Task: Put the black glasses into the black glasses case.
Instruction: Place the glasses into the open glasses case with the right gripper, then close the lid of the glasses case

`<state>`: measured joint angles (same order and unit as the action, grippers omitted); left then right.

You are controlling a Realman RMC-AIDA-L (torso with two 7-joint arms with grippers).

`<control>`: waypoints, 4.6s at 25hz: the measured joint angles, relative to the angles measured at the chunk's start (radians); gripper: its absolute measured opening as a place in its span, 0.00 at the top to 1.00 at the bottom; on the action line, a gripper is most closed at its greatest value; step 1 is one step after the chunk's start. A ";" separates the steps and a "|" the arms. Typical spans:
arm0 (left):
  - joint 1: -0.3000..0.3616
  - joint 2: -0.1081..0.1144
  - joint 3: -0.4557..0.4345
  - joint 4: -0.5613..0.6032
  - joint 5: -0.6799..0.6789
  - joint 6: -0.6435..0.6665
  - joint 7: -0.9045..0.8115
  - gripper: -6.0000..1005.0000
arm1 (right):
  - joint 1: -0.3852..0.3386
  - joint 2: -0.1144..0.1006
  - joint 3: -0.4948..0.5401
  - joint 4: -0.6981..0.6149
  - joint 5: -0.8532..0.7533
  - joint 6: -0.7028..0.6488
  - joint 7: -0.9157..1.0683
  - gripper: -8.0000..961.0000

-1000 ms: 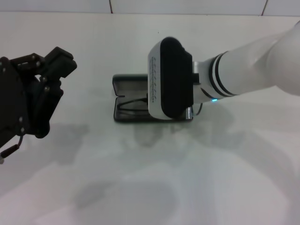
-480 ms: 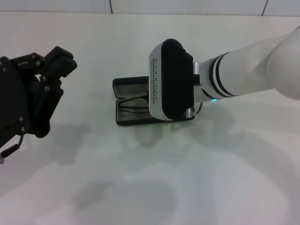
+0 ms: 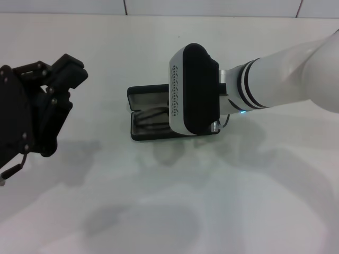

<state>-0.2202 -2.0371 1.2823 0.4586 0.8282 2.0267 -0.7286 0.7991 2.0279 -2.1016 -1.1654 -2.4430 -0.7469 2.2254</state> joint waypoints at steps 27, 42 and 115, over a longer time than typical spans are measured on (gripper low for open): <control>-0.003 0.009 0.000 0.000 0.002 0.000 0.000 0.92 | -0.146 0.000 0.040 -0.179 0.047 -0.105 0.004 0.76; -0.135 0.117 -0.184 0.014 0.207 -0.138 -0.187 0.92 | -0.575 -0.005 0.730 -0.412 0.756 -0.667 -0.421 0.76; -0.501 0.000 -0.199 0.040 1.019 -0.753 -0.638 0.76 | -0.569 -0.011 1.519 0.240 0.680 -1.047 -0.781 0.74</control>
<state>-0.7213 -2.0368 1.0830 0.4991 1.8468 1.2737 -1.3666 0.2303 2.0172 -0.5829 -0.9257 -1.7626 -1.7937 1.4446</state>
